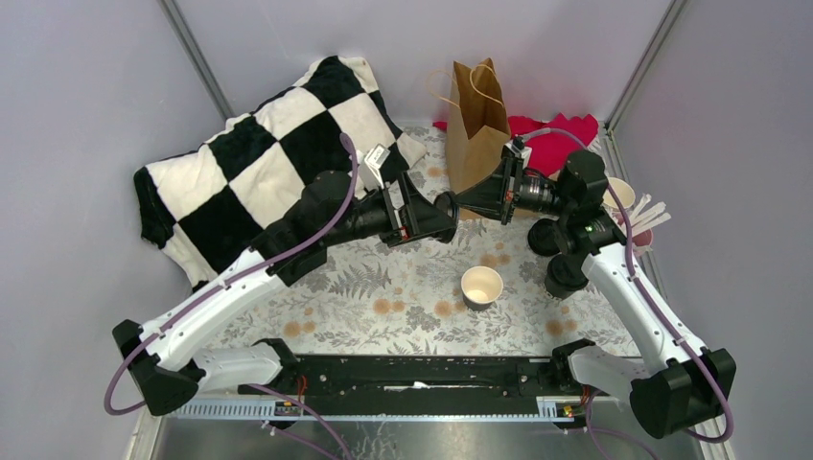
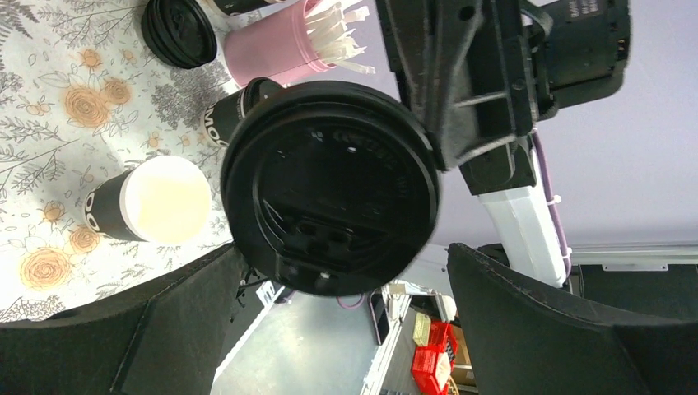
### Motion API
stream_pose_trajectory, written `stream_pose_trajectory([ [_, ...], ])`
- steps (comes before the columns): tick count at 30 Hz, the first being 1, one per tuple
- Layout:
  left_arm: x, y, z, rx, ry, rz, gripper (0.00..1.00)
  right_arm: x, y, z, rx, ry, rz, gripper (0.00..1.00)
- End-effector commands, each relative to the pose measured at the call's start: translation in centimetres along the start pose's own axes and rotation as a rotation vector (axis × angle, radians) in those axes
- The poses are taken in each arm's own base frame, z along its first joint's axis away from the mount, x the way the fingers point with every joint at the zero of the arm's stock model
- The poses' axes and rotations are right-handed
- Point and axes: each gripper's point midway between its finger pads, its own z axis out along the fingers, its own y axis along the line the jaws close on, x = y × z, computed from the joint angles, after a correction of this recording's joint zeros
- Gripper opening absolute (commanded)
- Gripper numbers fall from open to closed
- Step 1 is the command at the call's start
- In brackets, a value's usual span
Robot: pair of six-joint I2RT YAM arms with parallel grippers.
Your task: Pack the takeout coffee
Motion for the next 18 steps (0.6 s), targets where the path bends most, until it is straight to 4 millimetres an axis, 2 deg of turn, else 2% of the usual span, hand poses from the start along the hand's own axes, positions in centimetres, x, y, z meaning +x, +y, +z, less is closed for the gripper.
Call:
stream_pose_trajectory([
  [1, -1.0, -1.8, 0.0, 0.05, -0.02, 0.014, 0.99, 1.8, 2.3, -0.5, -0.064, 0.053, -0.061, 0.0],
  [7, -1.4, -1.9, 0.2, 0.063, -0.023, 0.012, 0.99, 1.9, 2.3, -0.5, -0.065, 0.061, -0.059, 0.0],
  [18, -2.1, -1.6, -0.4, 0.038, -0.051, 0.013, 0.99, 1.9, 0.7, -0.5, -0.044, 0.06, -0.039, 0.0],
])
